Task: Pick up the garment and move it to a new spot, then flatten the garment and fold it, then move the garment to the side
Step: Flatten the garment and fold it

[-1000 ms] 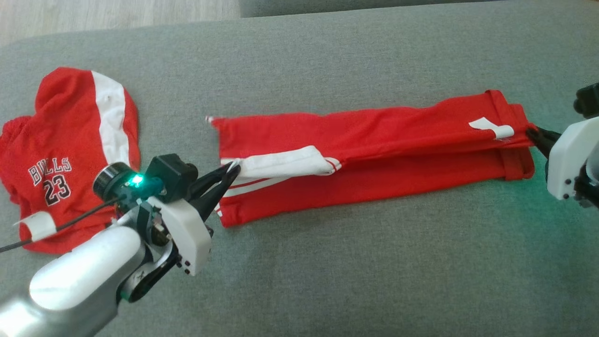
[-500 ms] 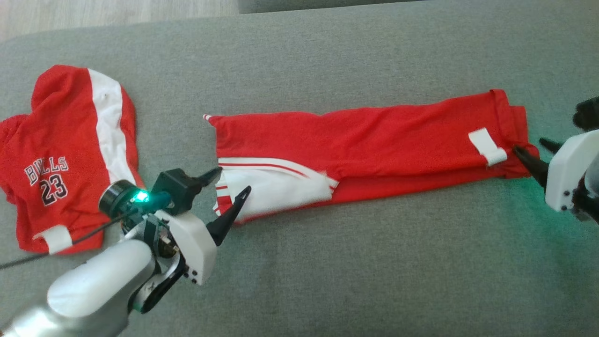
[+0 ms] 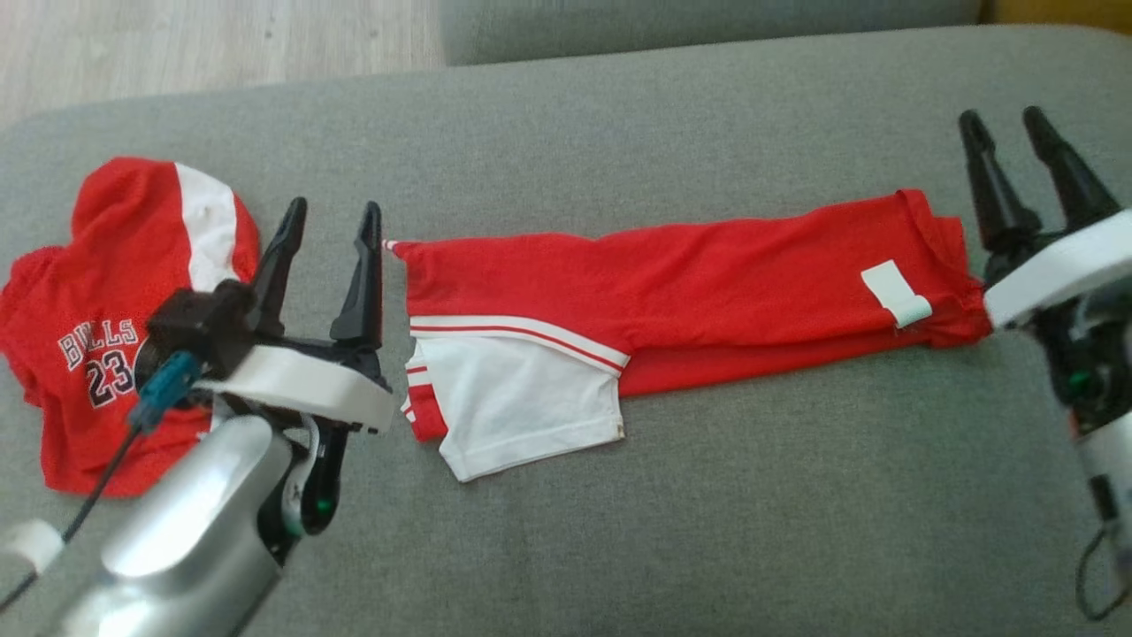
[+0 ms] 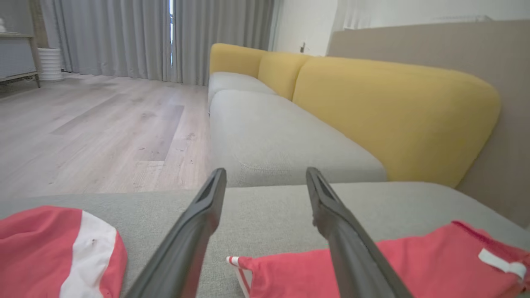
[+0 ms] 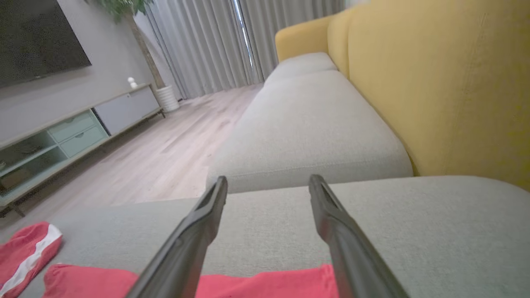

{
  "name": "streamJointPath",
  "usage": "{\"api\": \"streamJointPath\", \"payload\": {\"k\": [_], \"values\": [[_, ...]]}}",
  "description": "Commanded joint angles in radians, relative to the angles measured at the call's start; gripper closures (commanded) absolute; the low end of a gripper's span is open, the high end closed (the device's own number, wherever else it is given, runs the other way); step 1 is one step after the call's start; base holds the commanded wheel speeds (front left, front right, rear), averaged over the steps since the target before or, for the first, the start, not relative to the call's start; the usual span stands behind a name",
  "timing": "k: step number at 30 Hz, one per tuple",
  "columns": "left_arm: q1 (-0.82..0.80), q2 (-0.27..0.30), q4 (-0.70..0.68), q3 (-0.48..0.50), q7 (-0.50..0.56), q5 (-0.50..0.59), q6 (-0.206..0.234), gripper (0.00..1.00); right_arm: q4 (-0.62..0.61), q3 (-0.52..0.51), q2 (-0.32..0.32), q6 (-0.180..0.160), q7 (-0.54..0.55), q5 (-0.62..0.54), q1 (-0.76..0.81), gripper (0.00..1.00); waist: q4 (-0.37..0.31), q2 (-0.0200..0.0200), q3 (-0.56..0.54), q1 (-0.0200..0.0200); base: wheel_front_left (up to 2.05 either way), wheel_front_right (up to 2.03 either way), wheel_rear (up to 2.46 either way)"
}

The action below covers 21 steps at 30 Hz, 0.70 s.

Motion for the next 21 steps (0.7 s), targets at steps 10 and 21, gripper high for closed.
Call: {"api": "streamJointPath", "payload": {"k": [10, 21], "values": [[0.226, -0.141, -0.109, 0.294, -0.012, 0.235, -0.034, 0.00, -0.146, -0.121, 0.188, 0.007, -0.166, -0.274, 0.184, 0.00, 0.002, 0.0000, -0.046, 0.0000, 0.00, 0.00, 0.00], [0.390, -0.296, -0.055, 0.413, -0.012, 0.401, -0.163, 0.00, -0.160, -0.197, 0.345, 0.007, -0.200, -0.424, 0.322, 0.00, 0.018, 0.0000, -0.044, 0.0000, 0.00, 0.00, 0.00]]}}
